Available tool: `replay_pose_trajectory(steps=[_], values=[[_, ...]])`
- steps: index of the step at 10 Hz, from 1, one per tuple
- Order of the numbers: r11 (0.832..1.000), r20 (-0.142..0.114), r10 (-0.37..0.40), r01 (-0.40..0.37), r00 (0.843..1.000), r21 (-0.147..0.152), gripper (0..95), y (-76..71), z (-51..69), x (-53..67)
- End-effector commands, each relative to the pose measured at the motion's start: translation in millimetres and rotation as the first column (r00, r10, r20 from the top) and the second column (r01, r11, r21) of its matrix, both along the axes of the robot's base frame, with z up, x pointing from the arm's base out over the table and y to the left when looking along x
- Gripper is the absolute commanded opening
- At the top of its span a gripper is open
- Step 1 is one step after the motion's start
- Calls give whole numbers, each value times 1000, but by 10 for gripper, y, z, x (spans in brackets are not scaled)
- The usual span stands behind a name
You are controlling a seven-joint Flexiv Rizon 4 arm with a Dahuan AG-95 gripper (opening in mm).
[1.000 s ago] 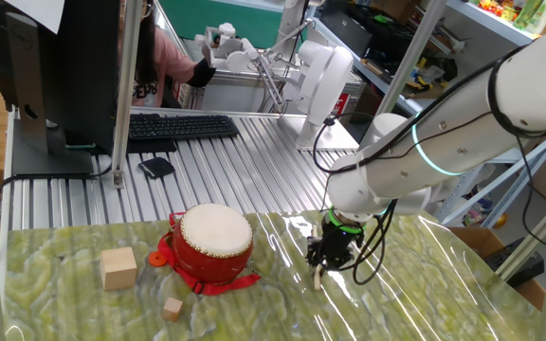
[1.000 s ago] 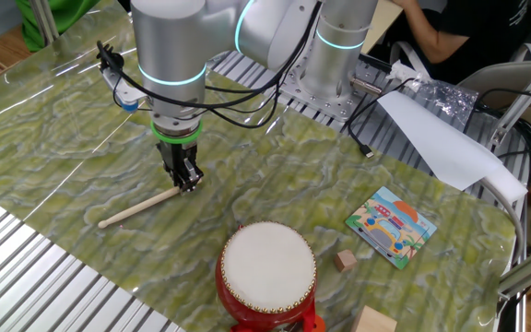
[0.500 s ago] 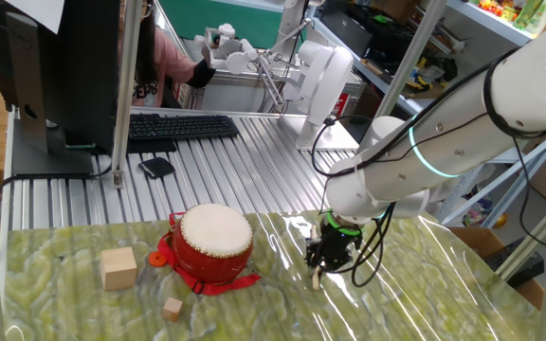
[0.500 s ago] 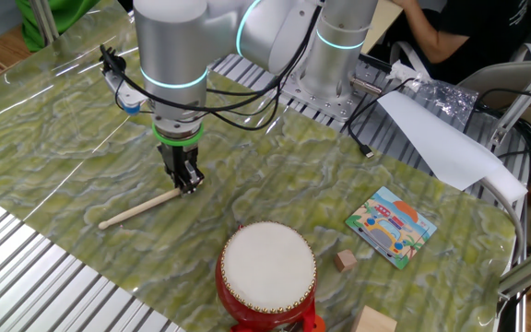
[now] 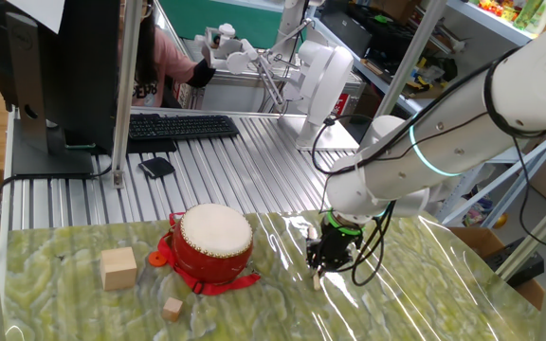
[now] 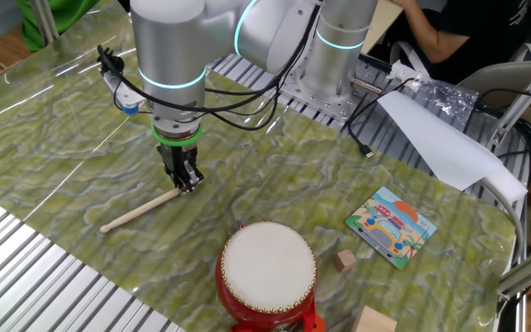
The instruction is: Play the drum
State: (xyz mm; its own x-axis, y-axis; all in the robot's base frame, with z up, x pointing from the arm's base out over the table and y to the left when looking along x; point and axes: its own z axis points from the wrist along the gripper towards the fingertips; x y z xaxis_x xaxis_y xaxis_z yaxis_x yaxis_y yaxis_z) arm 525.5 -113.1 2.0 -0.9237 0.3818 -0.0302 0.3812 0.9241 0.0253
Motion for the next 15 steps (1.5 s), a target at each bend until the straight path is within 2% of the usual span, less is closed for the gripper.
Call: replay_pose_trajectory(steps=[1, 4, 6, 13, 15], values=[[1000, -2, 7, -7, 1000, -1, 0, -12, 55, -17], [1000, -1, 13, -13, 1000, -3, 0, -21, 97, -31], [1000, 0, 16, -16, 1000, -4, 0, 2, 177, -66], [1000, -1, -19, 19, 1000, -12, 0, 278, 430, -256], [1000, -14, -27, 27, 1000, -14, 0, 347, 541, -335]])
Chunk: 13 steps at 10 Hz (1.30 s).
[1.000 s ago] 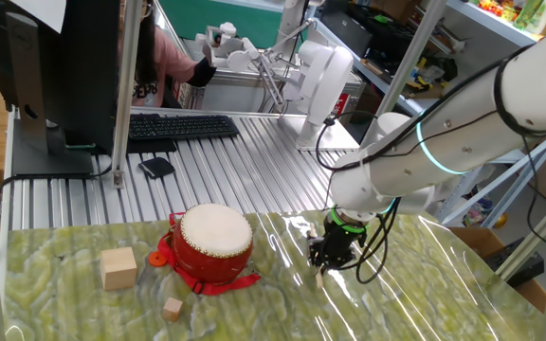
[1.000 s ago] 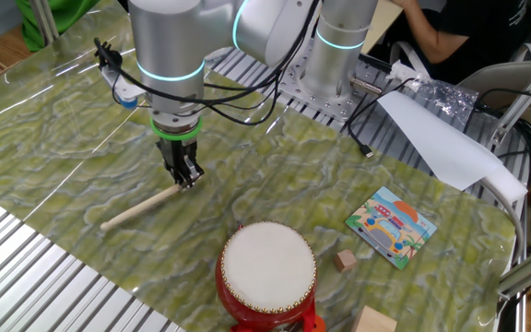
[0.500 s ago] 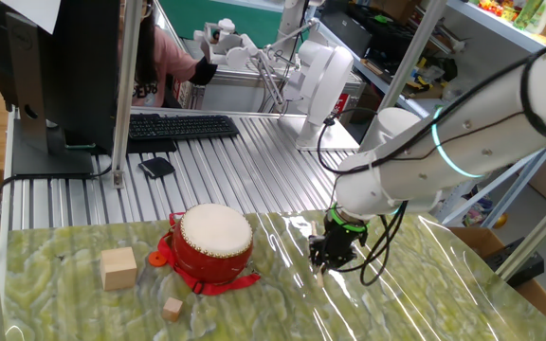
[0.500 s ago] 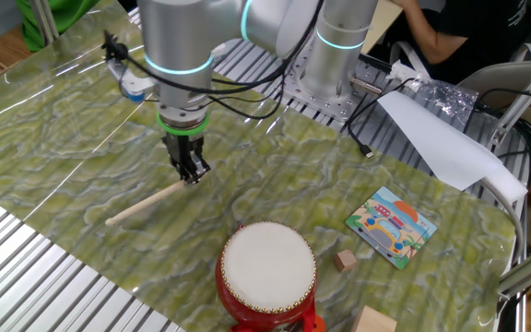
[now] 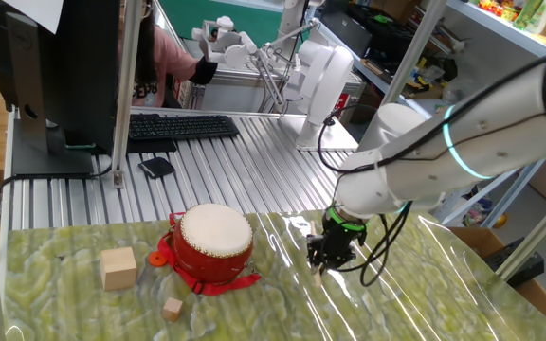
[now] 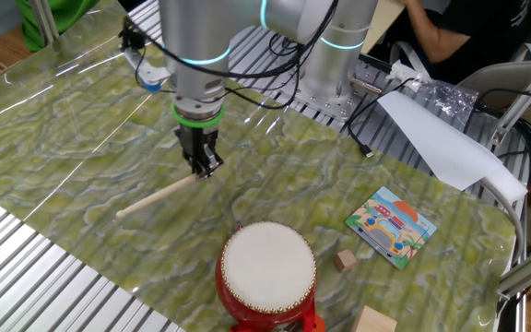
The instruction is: Play the drum
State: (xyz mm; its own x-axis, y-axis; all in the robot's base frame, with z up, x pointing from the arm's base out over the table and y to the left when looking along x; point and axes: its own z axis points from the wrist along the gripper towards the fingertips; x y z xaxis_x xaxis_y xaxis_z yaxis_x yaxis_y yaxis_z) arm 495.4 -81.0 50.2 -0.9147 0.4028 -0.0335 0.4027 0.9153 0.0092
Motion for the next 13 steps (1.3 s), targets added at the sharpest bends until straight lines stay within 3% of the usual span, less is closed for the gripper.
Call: replay_pose_trajectory(steps=[1, 3, 4, 8, 9, 10, 11, 13], values=[[1000, -20, -8, 8, 1000, 3, 0, 50, 109, -73], [1000, -35, -18, 18, 999, 2, 0, 95, 165, -116], [1000, -54, -25, 25, 998, 2, 0, 125, 210, -133], [998, -96, -57, 58, 994, 2, 0, 278, 434, -193], [997, -120, -75, 76, 990, 0, 0, 304, 476, -220], [997, -164, -78, 79, 983, -2, 0, 326, 507, -248], [997, -175, -78, 80, 981, 0, 0, 339, 524, -271], [998, -247, -66, 69, 967, 4, 0, 365, 557, -331]])
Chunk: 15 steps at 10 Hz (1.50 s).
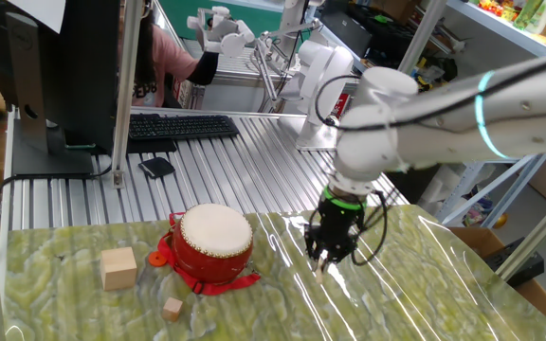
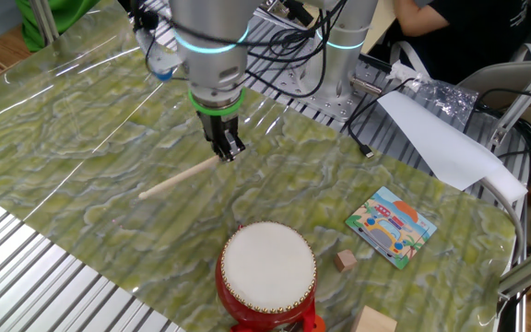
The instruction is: Play the drum
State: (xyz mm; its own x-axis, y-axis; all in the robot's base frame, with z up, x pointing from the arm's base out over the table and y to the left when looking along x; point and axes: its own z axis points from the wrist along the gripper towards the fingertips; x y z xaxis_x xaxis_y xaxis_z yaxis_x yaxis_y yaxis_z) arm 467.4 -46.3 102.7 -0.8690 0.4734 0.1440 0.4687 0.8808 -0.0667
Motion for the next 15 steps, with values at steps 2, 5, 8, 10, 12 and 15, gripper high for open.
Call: replay_pose_trajectory(steps=[2, 5, 8, 10, 12, 15], values=[[1000, -76, 15, -14, 997, 11, 0, 31, 51, -84], [1000, -67, 18, -17, 998, 17, 0, 7, 104, -123], [999, -53, 40, -39, 998, 22, 0, -26, 184, -72], [999, -53, 50, -49, 997, 24, 0, -46, 255, 9], [998, -42, 61, -60, 997, 25, 0, -65, 301, 55], [997, -28, 68, -68, 997, 26, 0, -75, 323, 77]])
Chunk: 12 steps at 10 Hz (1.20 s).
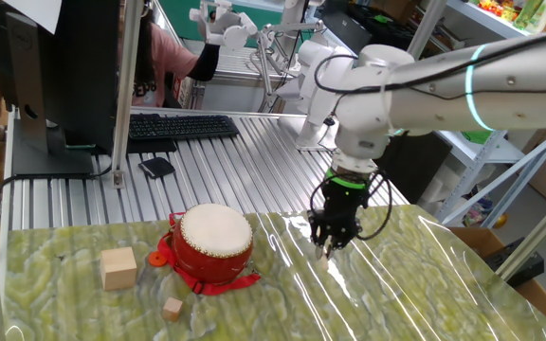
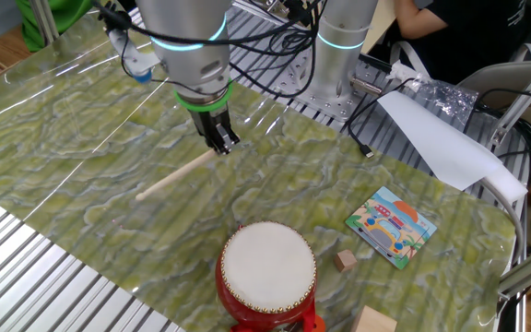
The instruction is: Play the drum
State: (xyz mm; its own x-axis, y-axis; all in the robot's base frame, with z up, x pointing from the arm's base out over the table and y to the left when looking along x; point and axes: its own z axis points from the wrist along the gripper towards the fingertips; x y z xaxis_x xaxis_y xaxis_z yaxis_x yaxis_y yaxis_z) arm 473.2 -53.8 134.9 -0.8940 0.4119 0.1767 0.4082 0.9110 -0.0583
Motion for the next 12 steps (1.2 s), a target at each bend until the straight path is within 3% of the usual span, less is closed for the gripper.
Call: replay_pose_trajectory(steps=[1, 3, 4, 10, 12], values=[[1000, 1, 5, -5, 1000, 4, 0, -2, 3, 17], [1000, 30, 17, -17, 999, 12, 0, -6, 7, 16], [1000, 71, 20, -21, 997, 13, 0, -11, 18, 27], [1000, 88, 13, -14, 996, 18, 0, -27, 61, 90], [1000, 107, 15, -17, 994, 16, 0, -27, 61, 90]])
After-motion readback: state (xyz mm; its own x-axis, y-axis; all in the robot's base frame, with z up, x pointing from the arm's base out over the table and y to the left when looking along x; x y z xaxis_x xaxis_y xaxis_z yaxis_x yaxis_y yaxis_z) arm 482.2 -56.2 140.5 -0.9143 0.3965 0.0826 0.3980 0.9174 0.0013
